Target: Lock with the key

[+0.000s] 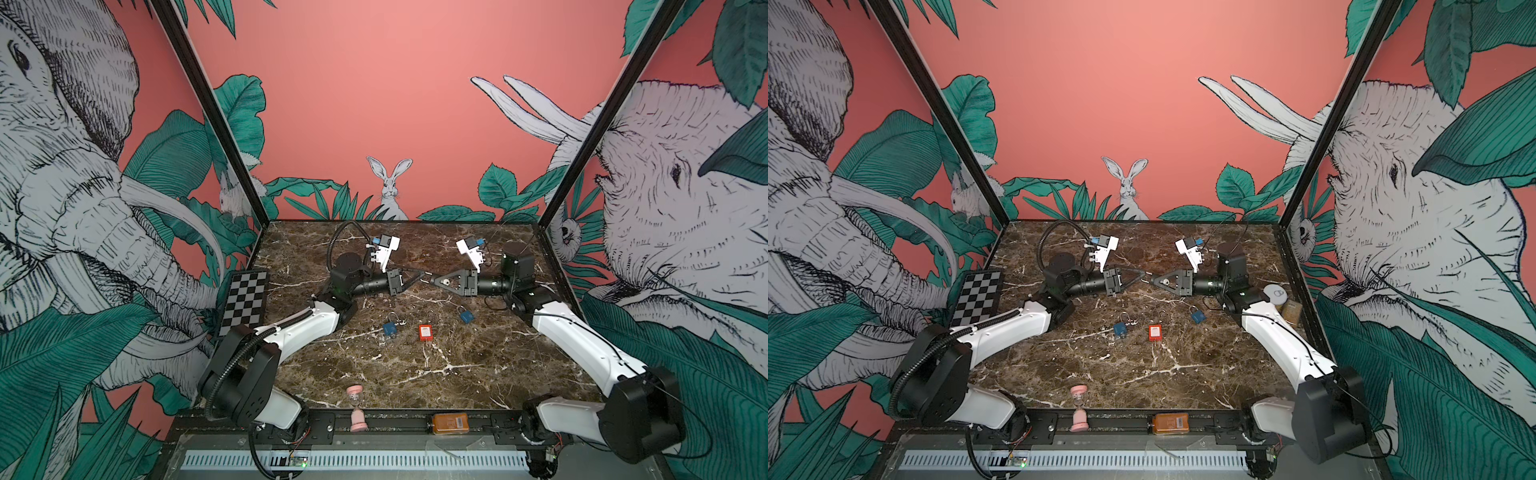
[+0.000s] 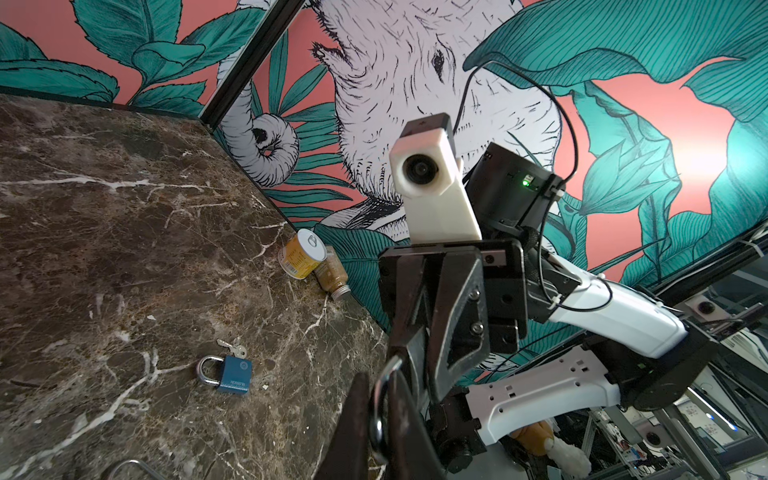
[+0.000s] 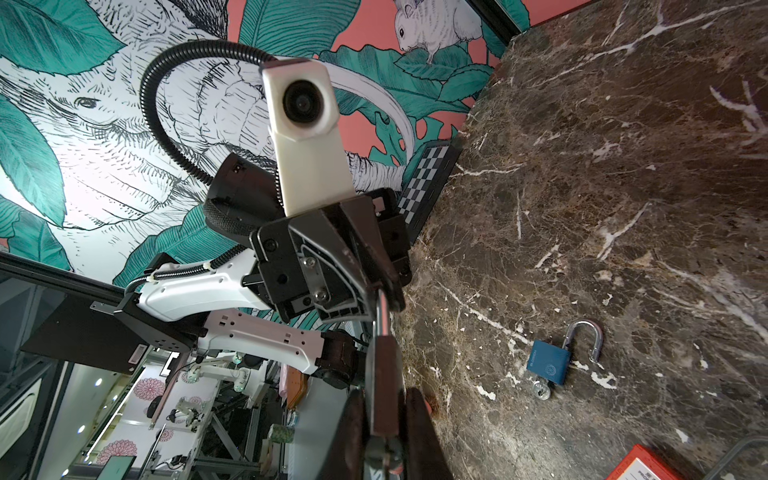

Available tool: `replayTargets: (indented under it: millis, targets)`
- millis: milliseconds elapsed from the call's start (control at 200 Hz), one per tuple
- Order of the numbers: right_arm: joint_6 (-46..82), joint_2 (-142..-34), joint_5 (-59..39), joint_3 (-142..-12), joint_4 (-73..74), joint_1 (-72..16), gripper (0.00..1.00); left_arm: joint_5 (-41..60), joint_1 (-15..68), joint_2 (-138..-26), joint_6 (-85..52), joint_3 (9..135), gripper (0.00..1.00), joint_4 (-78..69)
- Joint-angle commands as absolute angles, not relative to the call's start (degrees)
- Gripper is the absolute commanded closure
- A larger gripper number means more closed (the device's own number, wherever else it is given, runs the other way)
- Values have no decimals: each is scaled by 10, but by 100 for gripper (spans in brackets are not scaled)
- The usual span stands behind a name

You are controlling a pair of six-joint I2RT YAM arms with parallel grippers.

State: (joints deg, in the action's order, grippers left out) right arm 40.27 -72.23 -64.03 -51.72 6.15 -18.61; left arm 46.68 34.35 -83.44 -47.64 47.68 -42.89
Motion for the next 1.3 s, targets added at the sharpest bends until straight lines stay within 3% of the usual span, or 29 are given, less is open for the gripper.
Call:
replayTargets:
  millis: [0, 60, 1295]
  targets:
    - [393, -706, -625, -525, 93, -179, 100, 485, 353, -805, -471, 471, 94, -431]
    - [393, -707, -627, -526, 94, -178, 100, 483, 354, -804, -470, 471, 100, -427]
    - [444, -824, -596, -571, 229, -213, 100, 505, 427, -833, -489, 500, 100, -474]
